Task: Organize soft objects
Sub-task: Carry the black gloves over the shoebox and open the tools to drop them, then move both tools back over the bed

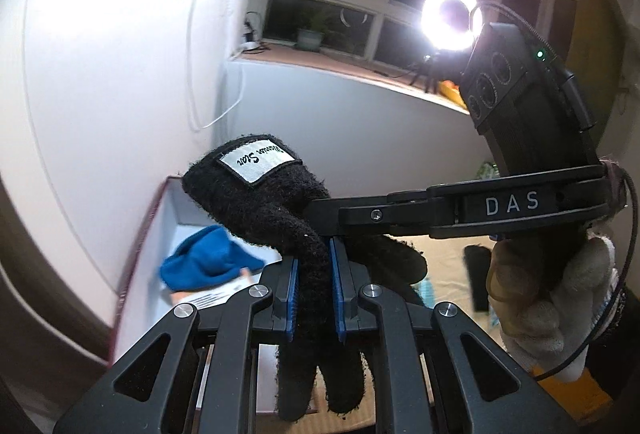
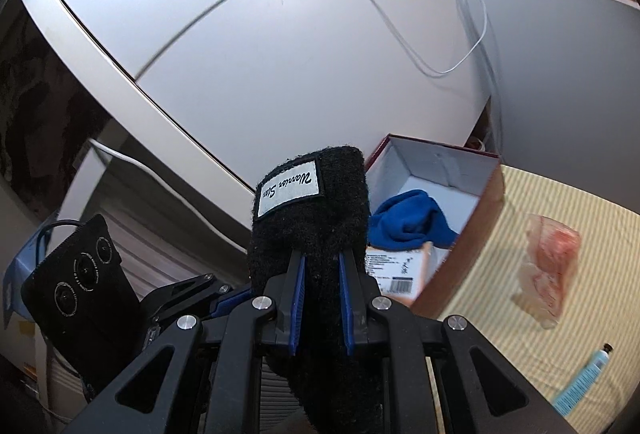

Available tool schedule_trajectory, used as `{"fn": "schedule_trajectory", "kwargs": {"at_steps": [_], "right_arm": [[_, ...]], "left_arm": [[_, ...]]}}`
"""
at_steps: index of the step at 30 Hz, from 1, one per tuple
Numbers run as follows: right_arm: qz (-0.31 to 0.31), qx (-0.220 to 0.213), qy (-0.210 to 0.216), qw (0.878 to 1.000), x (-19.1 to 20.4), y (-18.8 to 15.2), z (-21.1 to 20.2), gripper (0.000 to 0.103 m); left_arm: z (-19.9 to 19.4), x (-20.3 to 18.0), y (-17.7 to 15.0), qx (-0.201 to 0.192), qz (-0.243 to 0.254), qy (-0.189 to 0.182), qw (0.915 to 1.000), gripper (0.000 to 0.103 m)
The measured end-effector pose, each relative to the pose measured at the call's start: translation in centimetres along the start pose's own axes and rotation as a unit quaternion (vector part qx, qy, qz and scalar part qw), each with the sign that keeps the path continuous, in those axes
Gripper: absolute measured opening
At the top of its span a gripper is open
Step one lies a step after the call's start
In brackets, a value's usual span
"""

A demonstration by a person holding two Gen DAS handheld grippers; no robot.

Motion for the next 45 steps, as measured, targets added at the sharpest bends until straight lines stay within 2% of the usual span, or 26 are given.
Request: {"fn": "schedule_trajectory", "kwargs": {"at_steps": [5,8,12,18,19,21,22,23,24,26,27,33,35,37,45], "right_arm": [[-0.006,0.011,-0.016,1.000,0.8,0.8,3.1,0.015],[-0.001,0.017,-0.018,1.000,0.5,1.3,4.8,0.015],[0.009,0.022,-0.019,1.000,0.1,1.7,6.6,0.015],[0.012,0.035,-0.036,0.999,-1.0,1.5,8.9,0.015],[0.012,0.039,-0.042,0.998,-1.3,1.5,9.2,0.017],[0.012,0.045,-0.051,0.998,-1.7,1.4,9.7,0.018],[0.011,0.045,-0.061,0.997,-2.1,1.3,9.9,0.022],[0.010,0.044,-0.071,0.996,-2.4,1.2,9.9,0.031],[0.010,0.042,-0.078,0.996,-2.6,1.2,9.9,0.037],[0.015,0.035,-0.090,0.995,-3.3,1.1,9.6,0.059],[0.017,0.030,-0.095,0.995,-3.6,1.2,9.3,0.061],[0.024,0.018,-0.112,0.993,-5.0,1.0,7.7,0.062],[0.026,0.016,-0.112,0.993,-5.4,1.0,7.1,0.063],[0.027,0.011,-0.116,0.993,-5.8,0.9,6.4,0.064],[0.026,-0.018,-0.150,0.988,-8.2,-1.8,0.8,0.065]], "left_arm": [[1.2,2.0,-0.6,0.015,-0.010,0.026,0.9995,0.012],[2.1,3.5,-0.8,0.022,-0.004,0.061,0.9979,0.012],[3.3,5.3,-1.3,0.033,-0.012,0.086,0.9957,0.012],[5.0,7.3,-2.4,0.053,-0.019,0.136,0.9891,0.013],[5.3,7.5,-2.6,0.058,-0.020,0.148,0.9871,0.014],[5.4,7.9,-3.0,0.062,-0.019,0.167,0.9837,0.018],[5.5,8.1,-3.2,0.065,-0.018,0.178,0.9817,0.030],[5.5,8.3,-3.3,0.064,-0.019,0.185,0.9804,0.043],[5.4,8.4,-3.4,0.063,-0.021,0.189,0.9798,0.047],[5.2,8.6,-3.7,0.062,-0.025,0.192,0.9791,0.050],[5.4,8.6,-3.4,0.062,-0.026,0.193,0.9789,0.050],[5.3,8.2,-2.7,0.057,-0.025,0.188,0.9803,0.052],[5.0,7.7,-2.7,0.053,-0.028,0.182,0.9815,0.059],[4.9,7.2,-2.5,0.050,-0.028,0.178,0.9823,0.060],[3.9,2.6,-3.3,0.034,-0.005,0.153,0.9876,0.061]]}}
Point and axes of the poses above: each gripper's, at about its wrist camera, not at the fingertips, and z roughly the way its jaws point, x to its left, y to its top, the point moved 10 cm from there along z, roughly the way its jaws point, and after that the axes turned 10 degrees about x, right-handed, at the moved point
